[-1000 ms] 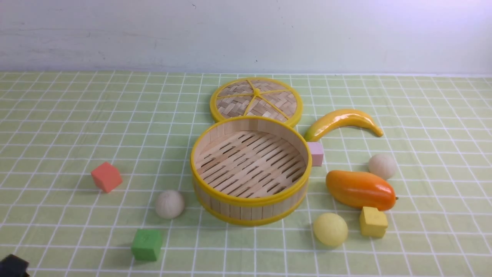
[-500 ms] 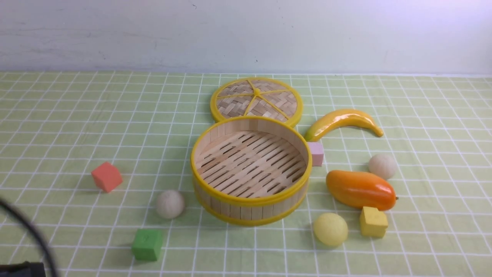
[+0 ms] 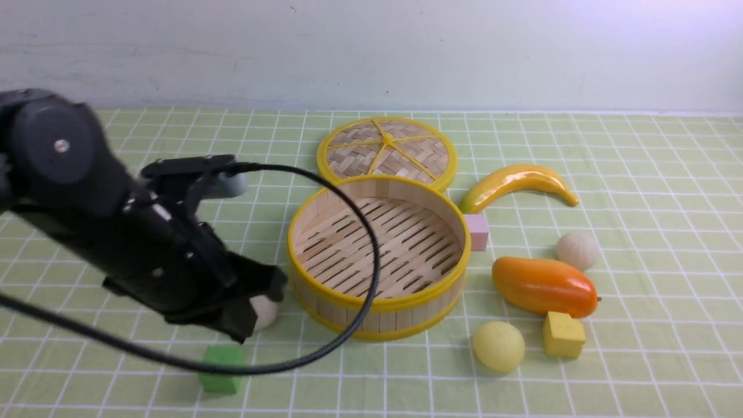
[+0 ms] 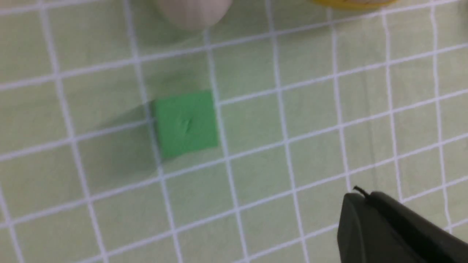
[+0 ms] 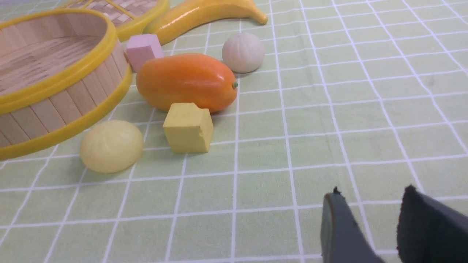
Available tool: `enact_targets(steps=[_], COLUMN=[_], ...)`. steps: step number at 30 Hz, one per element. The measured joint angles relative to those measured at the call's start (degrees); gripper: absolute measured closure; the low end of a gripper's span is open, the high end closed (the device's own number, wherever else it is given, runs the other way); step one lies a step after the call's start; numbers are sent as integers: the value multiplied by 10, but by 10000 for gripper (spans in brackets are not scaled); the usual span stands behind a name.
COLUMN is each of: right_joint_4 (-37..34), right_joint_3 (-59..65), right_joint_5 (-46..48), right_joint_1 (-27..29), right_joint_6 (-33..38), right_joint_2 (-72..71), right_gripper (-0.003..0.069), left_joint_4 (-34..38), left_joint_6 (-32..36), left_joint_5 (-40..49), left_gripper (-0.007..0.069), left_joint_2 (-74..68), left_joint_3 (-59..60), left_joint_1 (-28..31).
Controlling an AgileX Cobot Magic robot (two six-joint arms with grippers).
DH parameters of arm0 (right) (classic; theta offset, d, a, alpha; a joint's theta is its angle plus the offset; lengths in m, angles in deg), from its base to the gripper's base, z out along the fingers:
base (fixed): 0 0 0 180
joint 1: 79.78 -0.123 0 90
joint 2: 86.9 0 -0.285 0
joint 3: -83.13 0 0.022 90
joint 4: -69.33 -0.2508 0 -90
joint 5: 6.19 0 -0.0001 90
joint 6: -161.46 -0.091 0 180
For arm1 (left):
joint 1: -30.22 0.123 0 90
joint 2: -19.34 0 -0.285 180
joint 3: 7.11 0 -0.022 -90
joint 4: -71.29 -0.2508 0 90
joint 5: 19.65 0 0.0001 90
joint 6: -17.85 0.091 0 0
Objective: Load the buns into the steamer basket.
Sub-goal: Use the left arm to grab a steamed stuffed bun
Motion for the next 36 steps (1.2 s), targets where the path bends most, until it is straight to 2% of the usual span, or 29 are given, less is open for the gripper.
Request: enact_targets(steps=[4, 9, 14, 15, 17, 21, 34, 36], right_joint_4=[0, 0, 0, 0, 0, 0, -1, 0], right_joint_3=[0, 0, 0, 0, 0, 0, 0, 0], right_joint_5=[0, 0, 0, 0, 0, 0, 0, 0], right_joint_1=[0, 0, 0, 0, 0, 0, 0, 0], right_joint_6=[0, 0, 0, 0, 0, 0, 0, 0], right_joint_2=[0, 0, 0, 0, 0, 0, 0, 0], right_gripper=[418, 418, 418, 418, 418, 418, 418, 418], left_joint_4=[-41, -53, -66, -66, -67, -67, -65, -65], left_joint_6=[-10, -10, 11, 12, 23, 31, 50, 51], left_joint_5=[5, 16, 8, 8, -7, -32, -67, -68], left_gripper=[638, 626, 503, 503, 421, 356, 346, 367], left_joint_2=[-102, -191, -234, -234, -234, -242, -282, -283], left_joint_3=[-71, -123, -148, -148, -151, -151, -152, -152], left_joint_1=[8, 35, 60, 60, 61, 61, 61, 61])
